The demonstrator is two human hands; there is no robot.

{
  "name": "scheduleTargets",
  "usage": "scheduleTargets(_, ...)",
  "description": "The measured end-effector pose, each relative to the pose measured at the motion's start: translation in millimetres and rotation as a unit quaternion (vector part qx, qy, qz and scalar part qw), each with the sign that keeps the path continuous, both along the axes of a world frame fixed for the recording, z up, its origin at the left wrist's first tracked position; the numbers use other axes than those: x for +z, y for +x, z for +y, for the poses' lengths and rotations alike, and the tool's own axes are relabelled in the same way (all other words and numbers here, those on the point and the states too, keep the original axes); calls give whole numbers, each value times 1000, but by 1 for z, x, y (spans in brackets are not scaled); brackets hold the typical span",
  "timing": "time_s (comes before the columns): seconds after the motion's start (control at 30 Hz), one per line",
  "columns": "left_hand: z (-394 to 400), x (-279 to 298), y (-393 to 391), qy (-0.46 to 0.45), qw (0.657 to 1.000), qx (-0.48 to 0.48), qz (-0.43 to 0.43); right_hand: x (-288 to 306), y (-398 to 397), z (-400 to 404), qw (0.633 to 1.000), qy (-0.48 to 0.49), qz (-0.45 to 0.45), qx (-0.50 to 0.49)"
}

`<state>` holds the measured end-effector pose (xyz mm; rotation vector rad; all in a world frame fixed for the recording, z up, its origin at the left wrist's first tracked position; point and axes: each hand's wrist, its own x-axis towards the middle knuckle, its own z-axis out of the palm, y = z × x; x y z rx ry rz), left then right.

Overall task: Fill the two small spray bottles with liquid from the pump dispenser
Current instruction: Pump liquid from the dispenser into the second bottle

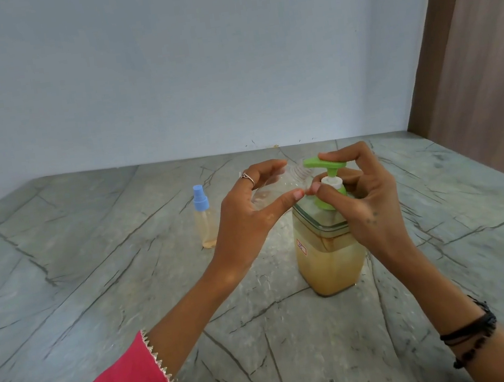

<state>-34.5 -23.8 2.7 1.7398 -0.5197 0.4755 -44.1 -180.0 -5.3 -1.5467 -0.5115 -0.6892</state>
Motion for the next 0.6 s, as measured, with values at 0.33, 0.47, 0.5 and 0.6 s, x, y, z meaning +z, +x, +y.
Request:
scheduleTargets(0.33,0,0,0,7,1000,4,0,3,-1,2,999,-9,6,-34)
scheduleTargets(0.47,1,0,1,3,1000,6,0,2,-4,4,1000,-14,-9,-24)
scheduleTargets(0.5,1,1,1,1,1000,5,1,2,-4,4,1000,-14,-12,-20)
scheduleTargets(0.6,2,1,1,0,1000,3,1,2,-5,4,1000,-18,-17,-17)
